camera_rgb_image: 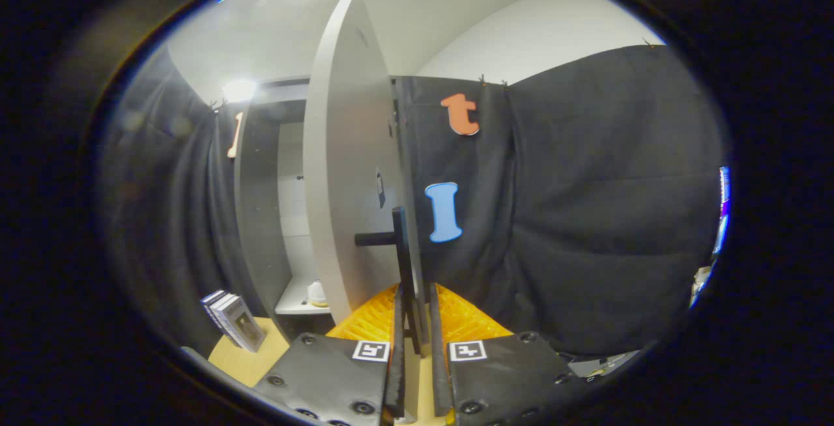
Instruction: Open the shoe cabinet door, grab the shoes and put them into the shoe cabinet, then close the shoe cabinet door.
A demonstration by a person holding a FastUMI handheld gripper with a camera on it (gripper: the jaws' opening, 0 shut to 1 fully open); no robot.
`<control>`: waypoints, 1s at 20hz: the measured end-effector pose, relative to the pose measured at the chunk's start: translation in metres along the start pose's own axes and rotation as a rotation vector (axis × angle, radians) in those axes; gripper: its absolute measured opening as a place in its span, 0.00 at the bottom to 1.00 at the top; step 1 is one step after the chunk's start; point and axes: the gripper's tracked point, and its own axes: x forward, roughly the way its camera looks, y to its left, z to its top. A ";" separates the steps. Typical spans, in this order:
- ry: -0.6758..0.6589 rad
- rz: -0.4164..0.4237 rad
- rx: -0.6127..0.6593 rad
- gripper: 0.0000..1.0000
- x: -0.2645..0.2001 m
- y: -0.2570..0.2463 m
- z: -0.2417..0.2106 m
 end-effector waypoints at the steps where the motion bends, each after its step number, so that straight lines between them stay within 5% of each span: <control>1: -0.020 -0.023 -0.009 0.19 0.000 -0.013 0.008; 5: -0.029 -0.134 -0.007 0.12 -0.003 -0.067 0.015; 9: -0.047 -0.153 -0.002 0.11 -0.006 -0.090 0.024; 20: -0.044 0.044 -0.003 0.12 0.016 -0.002 0.015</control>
